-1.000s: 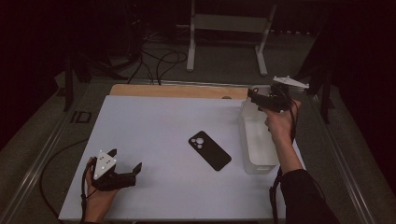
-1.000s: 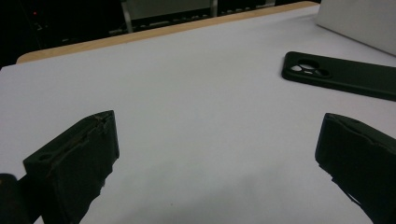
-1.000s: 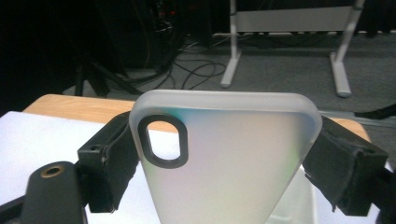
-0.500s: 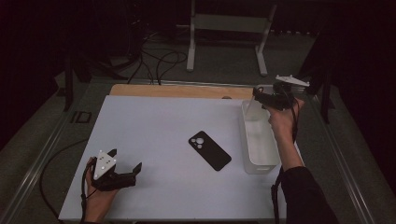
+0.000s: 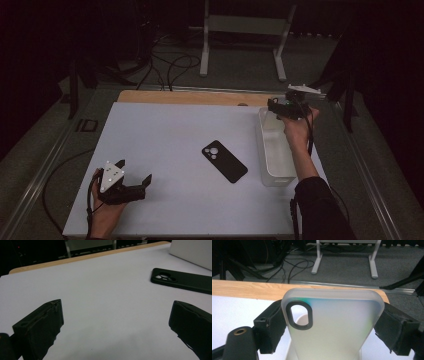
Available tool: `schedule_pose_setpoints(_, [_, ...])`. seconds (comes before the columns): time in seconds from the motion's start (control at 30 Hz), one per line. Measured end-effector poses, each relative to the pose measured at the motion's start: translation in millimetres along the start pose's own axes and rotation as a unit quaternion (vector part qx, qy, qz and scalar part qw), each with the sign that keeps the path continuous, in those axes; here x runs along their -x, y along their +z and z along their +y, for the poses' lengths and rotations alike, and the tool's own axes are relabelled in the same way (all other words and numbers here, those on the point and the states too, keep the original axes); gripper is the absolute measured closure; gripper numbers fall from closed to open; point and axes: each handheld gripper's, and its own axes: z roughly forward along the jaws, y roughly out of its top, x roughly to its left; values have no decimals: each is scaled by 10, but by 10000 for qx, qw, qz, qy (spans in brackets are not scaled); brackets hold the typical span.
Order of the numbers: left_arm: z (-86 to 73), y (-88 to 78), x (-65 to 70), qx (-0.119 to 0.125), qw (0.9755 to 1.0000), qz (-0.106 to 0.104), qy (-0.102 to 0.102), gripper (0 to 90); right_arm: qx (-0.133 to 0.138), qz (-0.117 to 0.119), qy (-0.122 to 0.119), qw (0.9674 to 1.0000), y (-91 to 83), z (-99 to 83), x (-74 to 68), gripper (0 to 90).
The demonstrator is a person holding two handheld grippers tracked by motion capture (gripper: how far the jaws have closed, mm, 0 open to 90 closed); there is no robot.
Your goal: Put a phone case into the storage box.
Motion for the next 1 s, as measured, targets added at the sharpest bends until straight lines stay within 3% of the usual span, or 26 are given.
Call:
schedule_pose_setpoints(0.57, [-8, 4, 0, -18, 10000, -17, 0, 3, -388, -176, 5, 9991, 288, -149, -12, 168])
schedule_pose_setpoints(1.0, [-16, 7, -2, -33, 10000, -23, -7, 3, -441, -265, 8, 9987, 410, -161, -24, 168])
